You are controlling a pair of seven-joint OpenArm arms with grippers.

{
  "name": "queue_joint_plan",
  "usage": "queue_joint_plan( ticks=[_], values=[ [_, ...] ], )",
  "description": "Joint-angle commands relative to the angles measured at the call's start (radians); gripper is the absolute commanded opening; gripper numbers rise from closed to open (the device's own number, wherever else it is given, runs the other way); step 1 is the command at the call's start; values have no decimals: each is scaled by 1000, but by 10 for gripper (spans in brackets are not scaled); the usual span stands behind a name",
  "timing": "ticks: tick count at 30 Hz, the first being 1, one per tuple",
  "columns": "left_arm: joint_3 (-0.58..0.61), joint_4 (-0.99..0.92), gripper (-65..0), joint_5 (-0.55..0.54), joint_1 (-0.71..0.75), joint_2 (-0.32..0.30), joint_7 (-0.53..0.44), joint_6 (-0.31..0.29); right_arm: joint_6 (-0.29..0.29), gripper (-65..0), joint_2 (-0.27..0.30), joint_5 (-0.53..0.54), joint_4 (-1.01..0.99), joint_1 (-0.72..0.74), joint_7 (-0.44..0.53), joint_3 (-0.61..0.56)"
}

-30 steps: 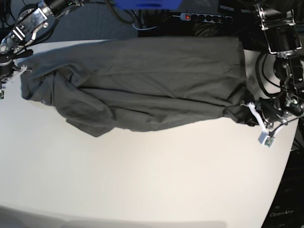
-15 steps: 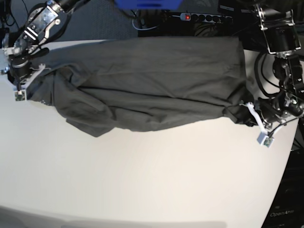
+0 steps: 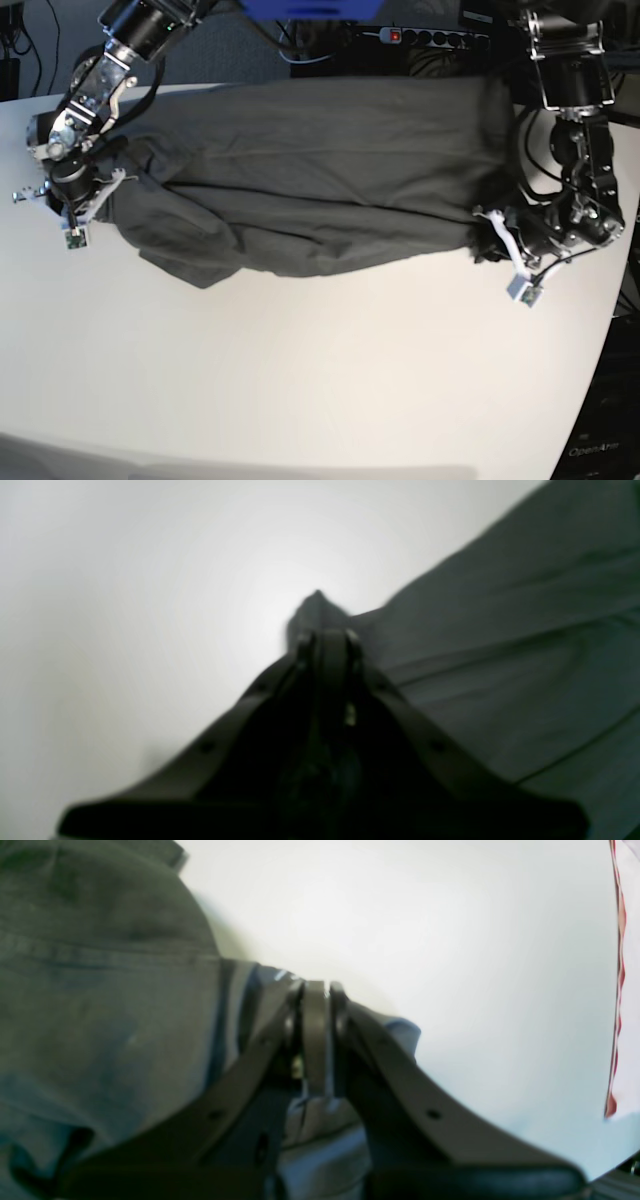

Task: Fold the T-shirt properly
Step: 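Release the edge and move both grippers back to the folded edge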

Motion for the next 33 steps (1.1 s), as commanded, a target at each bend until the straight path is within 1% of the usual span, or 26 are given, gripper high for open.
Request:
queue_joint_plan(
  ticks=[1,4,7,12,15,17,21,26,28,29,31,33],
  values=[
    [-8,18,-625,-9,-20,-19,-17,-2,-8,-635,8,8,14,12,14,0],
    [-10,18,-625,-9,-16,15,-17,-2,-8,-635,11,8,20,31,14,-26],
    [-5,18,-625,-9,-7,29,-17,-2,-8,-634,13,7,45,36,14,-51],
    [-7,18,-625,-9,10,44,-17,-2,-8,-634,2,7,81,30,-1,-151],
    [-5,18,-625,-9,27,44,-17,-2,-8,-634,-2,13,115,31,-130,-177],
    [-5,18,-625,-9,27,41,-17,-2,-8,-634,1,13,134,38,-197,-183],
    [-5,12,-625,-3,27,29,-17,-2,-8,-627,2,11,170,48,-259,-180],
    [-5,18,-625,69,27,29,-17,-2,-8,-486,-2,17,172,42,-328,-178],
    [-5,18,-625,92,27,30,-17,-2,-8,-434,-7,63,172,38,-331,-180],
    [-5,18,-625,94,27,30,-21,-2,-8,-411,-7,86,174,38,-332,-180],
    [-5,18,-625,92,29,30,-49,-2,-8,-357,-7,96,174,38,-343,-181],
    [-5,10,-625,97,44,41,-61,-2,-8,-315,-9,97,169,45,-380,-183]
  ],
)
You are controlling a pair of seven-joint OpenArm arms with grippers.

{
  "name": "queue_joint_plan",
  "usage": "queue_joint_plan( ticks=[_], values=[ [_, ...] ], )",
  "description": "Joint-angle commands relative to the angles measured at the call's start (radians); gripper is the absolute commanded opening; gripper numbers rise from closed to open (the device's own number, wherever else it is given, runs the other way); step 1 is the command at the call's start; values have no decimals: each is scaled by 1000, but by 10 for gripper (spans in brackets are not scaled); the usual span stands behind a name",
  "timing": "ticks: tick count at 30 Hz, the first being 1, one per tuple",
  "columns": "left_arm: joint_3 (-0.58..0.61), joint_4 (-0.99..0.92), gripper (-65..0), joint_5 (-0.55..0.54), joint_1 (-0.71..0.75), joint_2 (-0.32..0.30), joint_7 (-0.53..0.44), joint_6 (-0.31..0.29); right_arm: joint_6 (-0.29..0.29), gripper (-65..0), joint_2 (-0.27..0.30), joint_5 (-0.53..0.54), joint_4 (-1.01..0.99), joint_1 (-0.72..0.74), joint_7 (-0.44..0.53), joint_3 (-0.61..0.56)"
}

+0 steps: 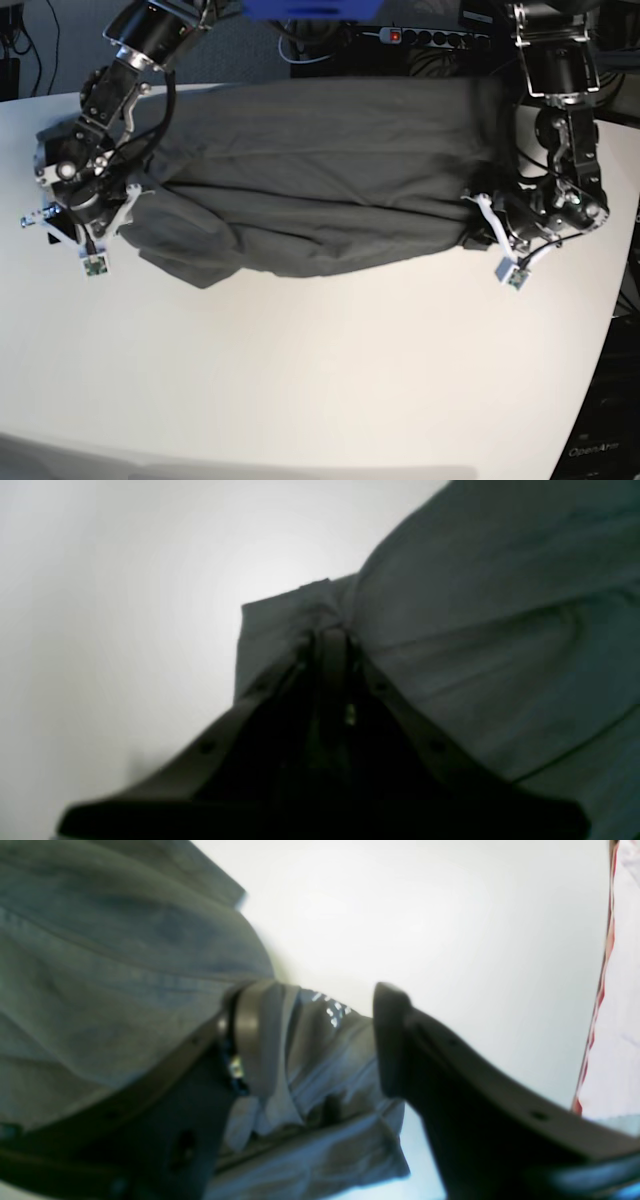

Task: Fold the T-shirt properly
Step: 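Release the edge and move both grippers back to the folded edge, then pinch the folded edge with both grippers and pull it flat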

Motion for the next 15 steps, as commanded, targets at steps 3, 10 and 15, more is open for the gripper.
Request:
queue_joint_plan(
  ticks=[3,10,15],
  values=[
    [-4,11,-625,-4,7,4,-32,-3,-8,-295,8,1,13,16,2,-38],
    [-8,17,-625,-5,27,24,-30,-3,-8,-292,8,1,9,5,-3,-63],
    [-8,19,-625,-5,29,25,-30,-3,-8,-292,8,1,-27,5,0,-61]
  ],
)
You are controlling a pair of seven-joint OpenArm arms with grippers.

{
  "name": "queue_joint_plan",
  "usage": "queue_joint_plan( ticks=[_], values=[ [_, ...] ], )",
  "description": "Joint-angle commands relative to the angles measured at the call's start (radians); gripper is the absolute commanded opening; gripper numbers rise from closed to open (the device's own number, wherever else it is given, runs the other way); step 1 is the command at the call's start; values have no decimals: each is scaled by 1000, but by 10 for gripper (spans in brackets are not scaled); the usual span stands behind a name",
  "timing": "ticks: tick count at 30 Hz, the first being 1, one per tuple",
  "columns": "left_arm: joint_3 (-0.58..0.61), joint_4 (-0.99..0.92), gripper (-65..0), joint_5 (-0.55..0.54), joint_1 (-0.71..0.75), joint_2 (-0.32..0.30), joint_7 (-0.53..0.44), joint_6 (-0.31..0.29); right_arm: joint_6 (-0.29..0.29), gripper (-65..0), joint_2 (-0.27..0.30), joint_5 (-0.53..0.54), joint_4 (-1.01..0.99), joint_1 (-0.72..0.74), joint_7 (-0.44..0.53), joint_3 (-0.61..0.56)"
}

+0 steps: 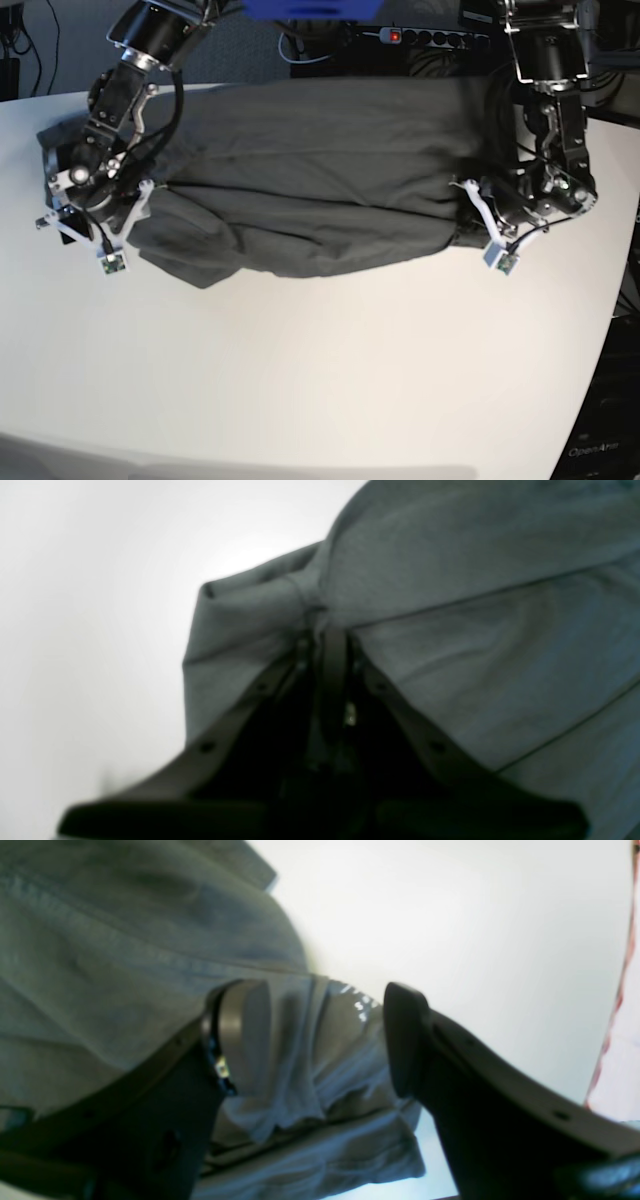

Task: Fold the T-shirt properly
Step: 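Pinch the folded edge with both grippers and pull it flat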

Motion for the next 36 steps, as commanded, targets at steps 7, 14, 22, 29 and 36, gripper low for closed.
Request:
queue_joint_plan(
  ticks=[7,14,22,29,36],
  values=[
    [-4,17,-625,-4,-11,-10,-7,-3,-5,-292,5,2,-38,25,23,1],
    [-4,17,-625,-3,-11,-10,-7,-3,-5,-293,5,4,-39,54,23,35],
    [-4,17,-625,-3,-11,-10,-3,-3,-5,-290,42,157,-171,92,17,150],
    [-4,17,-625,-3,-16,-10,-3,-3,-5,-293,42,162,-213,94,22,169],
    [-2,17,-625,-3,-19,-10,-4,-3,-5,-296,37,163,-211,106,12,164]
  ],
)
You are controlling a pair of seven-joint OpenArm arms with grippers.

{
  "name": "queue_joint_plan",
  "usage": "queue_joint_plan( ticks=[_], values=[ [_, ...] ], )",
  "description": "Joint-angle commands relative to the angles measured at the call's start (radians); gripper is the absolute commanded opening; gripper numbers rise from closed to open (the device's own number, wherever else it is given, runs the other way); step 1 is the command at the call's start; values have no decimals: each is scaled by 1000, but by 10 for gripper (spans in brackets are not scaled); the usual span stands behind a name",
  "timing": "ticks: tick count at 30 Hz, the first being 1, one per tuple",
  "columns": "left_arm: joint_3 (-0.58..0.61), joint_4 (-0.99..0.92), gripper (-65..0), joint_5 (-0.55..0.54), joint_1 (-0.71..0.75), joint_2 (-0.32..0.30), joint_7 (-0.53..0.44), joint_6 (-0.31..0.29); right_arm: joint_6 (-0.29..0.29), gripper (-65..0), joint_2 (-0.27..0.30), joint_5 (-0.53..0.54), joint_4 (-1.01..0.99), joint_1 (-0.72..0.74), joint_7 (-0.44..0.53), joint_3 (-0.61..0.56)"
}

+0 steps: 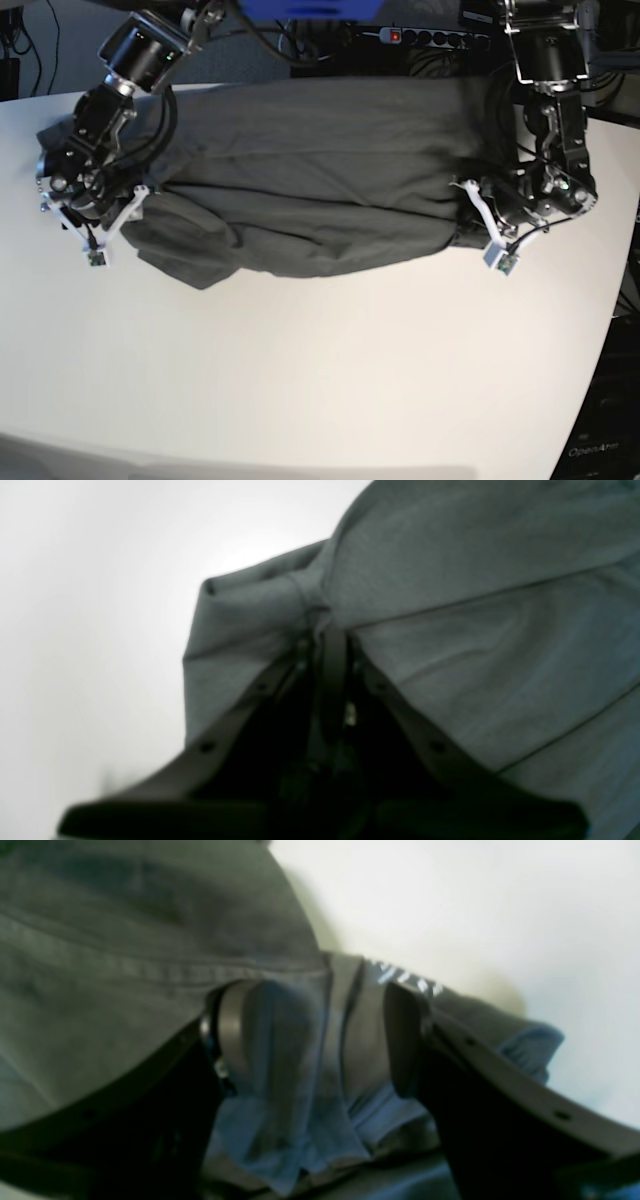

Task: Fold the T-shirt properly
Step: 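Pinch the folded edge with both grippers and pull it flat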

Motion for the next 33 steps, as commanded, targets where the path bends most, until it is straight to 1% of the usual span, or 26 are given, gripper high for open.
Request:
queue_joint_plan(
  ticks=[1,2,3,4,8,11,12,17,23,25,27,31,33],
  values=[
    [-2,17,-625,-3,-18,-10,-6,-3,-1,-297,-2,6,18,18,12,-1],
    [-2,17,-625,-3,-18,-10,-6,-3,-1,-302,-6,6,18,18,12,2],
    [-2,17,-625,-3,-18,-10,-6,-3,-1,-321,-8,6,18,19,12,2],
    [-2,17,-625,-3,-18,-10,-6,-3,-1,-353,-8,6,16,19,12,0],
    [-2,17,-625,-3,-18,-10,-6,-3,-1,-535,-22,6,14,28,12,2],
    [-2,17,-625,-3,-18,-10,-6,-3,-1,-643,-20,6,7,33,12,2],
    [-4,17,-625,-3,-18,-10,-6,-3,-1,-650,-20,6,7,33,12,2],
    [-5,17,-625,-3,-19,-10,-7,-3,-1,-643,-16,6,7,64,19,4],
    [-4,17,-625,-3,-44,-10,-6,-3,-1,-643,32,6,7,130,14,4],
    [-2,17,-625,-3,-64,-10,-3,-3,-1,-643,36,6,5,153,14,4],
    [-2,17,-625,-3,-79,-10,-1,-3,-1,-643,59,6,-16,177,14,4],
    [0,17,-625,-3,-118,-10,-1,-3,-1,-643,106,6,-122,243,25,4],
    [0,14,-625,-3,-144,-9,0,-3,-1,-643,132,6,-177,280,48,4]
  ],
)
